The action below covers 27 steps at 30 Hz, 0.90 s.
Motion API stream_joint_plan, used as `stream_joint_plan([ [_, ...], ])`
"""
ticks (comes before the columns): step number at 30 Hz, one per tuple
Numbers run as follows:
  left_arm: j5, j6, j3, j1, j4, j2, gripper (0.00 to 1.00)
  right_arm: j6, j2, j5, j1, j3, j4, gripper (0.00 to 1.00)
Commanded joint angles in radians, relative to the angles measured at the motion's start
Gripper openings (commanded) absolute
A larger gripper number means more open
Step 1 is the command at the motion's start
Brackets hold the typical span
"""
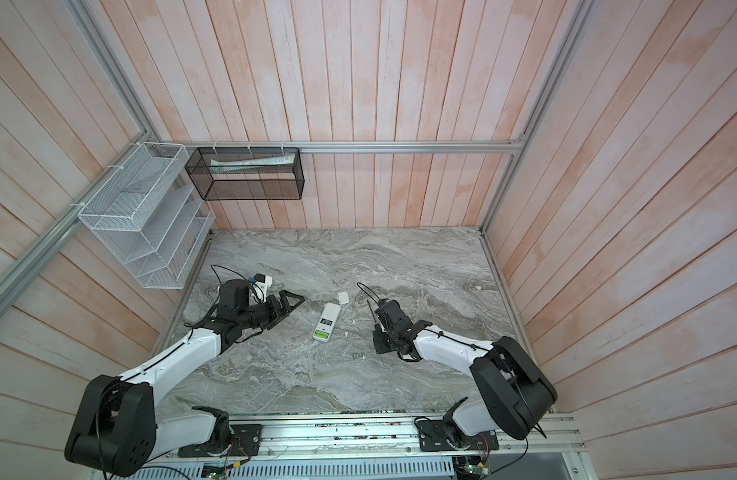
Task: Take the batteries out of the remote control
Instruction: 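Lift the screwdriver with the right gripper toward the white remote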
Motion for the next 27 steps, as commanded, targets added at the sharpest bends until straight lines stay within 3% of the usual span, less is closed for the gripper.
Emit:
stream_joint_plan([
  [1,0.037,-0.017,-0.015,-0.005,0.074,-0.031,1.0,-0.043,-0.064,-0.142,-0.001,0.042,0.063,0.04],
  [10,0.047,-0.125,-0.025,-0.025,0.27,-0.016,0.93,-0.018,-0.016,-0.383,0.005,0.151,0.161,0.04],
  [17,0.035,-0.154,0.008,-0.09,0.372,0.065,0.88,-0.011,0.07,-0.436,0.067,0.254,0.186,0.04],
  [22,0.01,-0.17,0.009,-0.105,0.419,0.101,0.79,-0.002,0.11,-0.472,0.096,0.294,0.202,0.04],
  [27,-0.007,-0.187,0.007,-0.105,0.461,0.124,0.64,0.014,0.122,-0.514,0.105,0.299,0.226,0.04],
])
